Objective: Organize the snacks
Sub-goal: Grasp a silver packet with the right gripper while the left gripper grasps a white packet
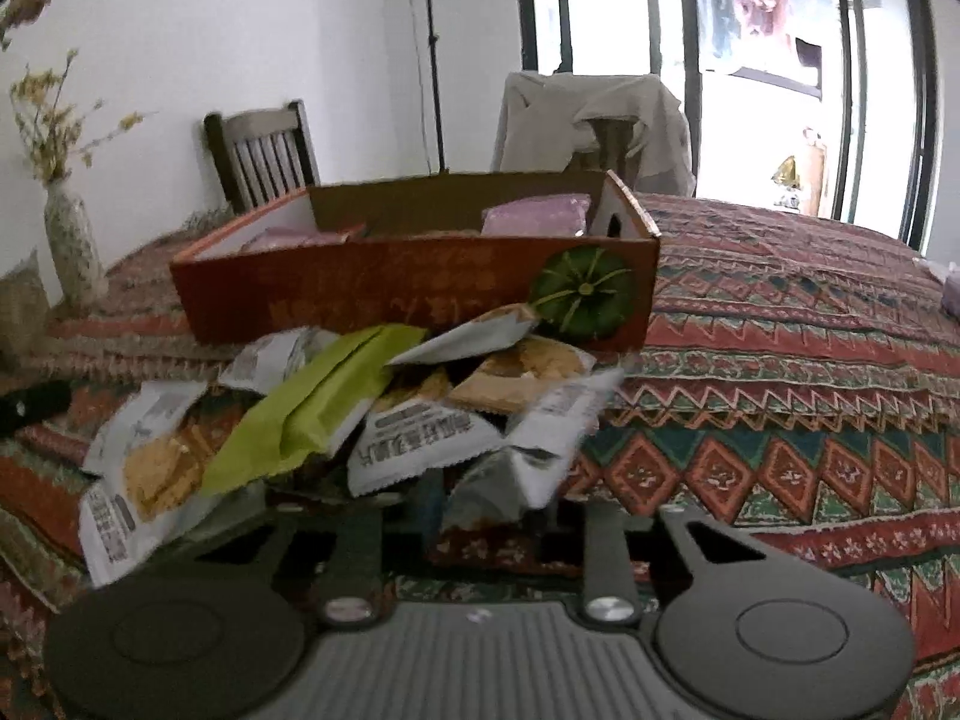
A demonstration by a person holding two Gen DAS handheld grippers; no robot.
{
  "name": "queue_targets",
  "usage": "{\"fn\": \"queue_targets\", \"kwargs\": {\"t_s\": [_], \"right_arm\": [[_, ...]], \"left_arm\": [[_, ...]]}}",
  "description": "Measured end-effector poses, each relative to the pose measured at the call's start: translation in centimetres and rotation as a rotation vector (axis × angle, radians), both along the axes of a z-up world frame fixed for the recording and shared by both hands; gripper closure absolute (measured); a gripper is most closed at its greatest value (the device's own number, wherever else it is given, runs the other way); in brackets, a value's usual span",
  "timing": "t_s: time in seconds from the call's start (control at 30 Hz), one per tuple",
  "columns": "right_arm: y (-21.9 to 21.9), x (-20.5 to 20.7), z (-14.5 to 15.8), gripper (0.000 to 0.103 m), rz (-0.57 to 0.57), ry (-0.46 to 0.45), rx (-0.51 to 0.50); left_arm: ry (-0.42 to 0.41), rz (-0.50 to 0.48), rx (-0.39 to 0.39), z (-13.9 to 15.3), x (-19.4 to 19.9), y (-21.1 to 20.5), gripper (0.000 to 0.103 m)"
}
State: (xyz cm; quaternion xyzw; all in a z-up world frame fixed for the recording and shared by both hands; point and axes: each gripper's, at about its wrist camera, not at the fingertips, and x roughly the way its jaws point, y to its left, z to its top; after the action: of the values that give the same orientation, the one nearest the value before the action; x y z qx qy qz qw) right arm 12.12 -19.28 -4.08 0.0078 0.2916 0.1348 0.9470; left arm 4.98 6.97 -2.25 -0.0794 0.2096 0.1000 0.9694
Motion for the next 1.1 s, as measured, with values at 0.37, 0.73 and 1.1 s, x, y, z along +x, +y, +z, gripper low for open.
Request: {"fn": "queue_targets", "kwargs": {"t_s": [0.37, 0.73, 1.1], "right_arm": [[-1.5, -3.2, 1.8, 0.086, -0.096, -0.238, -0.100], [-5.0, -1.9, 1.7, 0.086, -0.201, -0.266, -0.058], [-4.9, -2.6, 1.4, 0.086, -0.170, -0.286, -0.047]], "left_arm": [[0.002, -0.001, -0.001, 0.0, 0.1, 0.0, 0.000], [0.008, 0.000, 0.003, 0.0, 0.2, 0.0, 0.000], [0.033, -0.001, 0.033, 0.3, 0.9, -0.6, 0.000]]}}
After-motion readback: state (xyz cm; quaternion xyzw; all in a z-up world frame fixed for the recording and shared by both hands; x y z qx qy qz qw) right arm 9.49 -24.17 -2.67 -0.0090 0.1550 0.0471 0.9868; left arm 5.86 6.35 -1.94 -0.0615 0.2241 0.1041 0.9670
